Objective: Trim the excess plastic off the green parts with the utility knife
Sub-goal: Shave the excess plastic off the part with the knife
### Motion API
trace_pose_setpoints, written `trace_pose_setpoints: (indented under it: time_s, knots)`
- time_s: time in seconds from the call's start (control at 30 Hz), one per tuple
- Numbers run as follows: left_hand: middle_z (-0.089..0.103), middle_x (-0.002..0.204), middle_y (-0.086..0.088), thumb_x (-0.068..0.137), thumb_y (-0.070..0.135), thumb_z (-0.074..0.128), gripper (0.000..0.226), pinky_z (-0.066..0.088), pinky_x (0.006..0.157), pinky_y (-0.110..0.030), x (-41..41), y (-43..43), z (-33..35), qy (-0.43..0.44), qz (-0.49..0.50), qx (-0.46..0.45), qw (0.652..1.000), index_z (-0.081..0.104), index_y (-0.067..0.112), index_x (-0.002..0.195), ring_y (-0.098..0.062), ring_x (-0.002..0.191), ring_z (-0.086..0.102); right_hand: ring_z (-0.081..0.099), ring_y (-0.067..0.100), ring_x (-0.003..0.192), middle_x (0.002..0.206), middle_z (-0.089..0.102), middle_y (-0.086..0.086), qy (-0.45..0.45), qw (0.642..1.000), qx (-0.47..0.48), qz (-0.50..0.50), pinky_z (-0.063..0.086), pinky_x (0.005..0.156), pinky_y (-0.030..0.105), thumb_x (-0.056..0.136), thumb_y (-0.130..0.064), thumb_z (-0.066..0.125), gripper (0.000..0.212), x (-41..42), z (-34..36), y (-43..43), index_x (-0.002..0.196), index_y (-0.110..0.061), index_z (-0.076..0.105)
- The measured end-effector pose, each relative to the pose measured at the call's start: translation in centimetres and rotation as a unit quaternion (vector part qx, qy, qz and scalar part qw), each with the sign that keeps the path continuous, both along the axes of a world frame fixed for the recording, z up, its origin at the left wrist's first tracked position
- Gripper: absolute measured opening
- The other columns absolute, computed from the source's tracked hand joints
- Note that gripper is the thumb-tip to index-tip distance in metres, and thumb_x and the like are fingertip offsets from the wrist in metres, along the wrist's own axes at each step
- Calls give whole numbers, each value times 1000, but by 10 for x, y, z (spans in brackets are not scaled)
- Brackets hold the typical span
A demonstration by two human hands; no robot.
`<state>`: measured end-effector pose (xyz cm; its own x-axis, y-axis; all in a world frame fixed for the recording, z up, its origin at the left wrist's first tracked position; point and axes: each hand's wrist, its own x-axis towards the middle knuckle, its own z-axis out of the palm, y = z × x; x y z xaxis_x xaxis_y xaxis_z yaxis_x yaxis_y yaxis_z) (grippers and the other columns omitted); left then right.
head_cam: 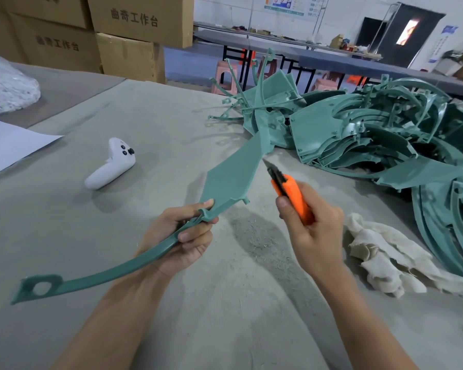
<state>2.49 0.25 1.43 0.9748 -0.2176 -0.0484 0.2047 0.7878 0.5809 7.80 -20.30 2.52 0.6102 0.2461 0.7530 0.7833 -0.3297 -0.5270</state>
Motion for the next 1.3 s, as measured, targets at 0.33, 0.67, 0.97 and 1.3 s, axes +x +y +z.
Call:
trace_pose_setpoints:
  time_s: [0.33, 0.67, 0.97, 1.3]
  knots:
    - [49, 46, -3, 41, 6, 92, 37, 25, 28, -13, 0, 1, 0, -20, 0, -10, 1000, 62, -1, 61, -4, 23, 36, 47, 12, 48, 60, 55, 0, 42, 997, 8, 62, 36, 45, 24, 94, -30, 58, 14, -4, -3, -1, 106, -27, 63]
    - [51, 48, -4, 49, 9, 90, 36, 22, 29, -13, -2, 6, 0, -24, 17, 6, 1000, 57, 0, 62, -3, 24, 35, 53, -1, 59, 78, 60, -25, -7, 994, -37, 106, 35, 56, 10, 91, -23, 63, 20, -6, -3, -6, 111, -22, 66]
    - [51, 48, -1, 80, 9, 51, 15, 18, 31, -12, -2, 8, 2, -11, 69, 60, 996, 47, 7, 65, -1, 23, 31, 46, 1, 51, 67, 52, -25, 18, 992, -33, 117, 32, 52, 11, 93, -27, 61, 18, -10, -2, -6, 111, -30, 66]
    - [49, 50, 5, 75, 10, 67, 25, 22, 33, -12, 0, 10, -1, -62, 71, 85, 992, 59, 17, 54, -1, 27, 33, 58, -3, 65, 82, 64, -24, 2, 992, -48, 113, 39, 60, 8, 90, -23, 63, 21, -15, -3, -3, 109, -17, 70]
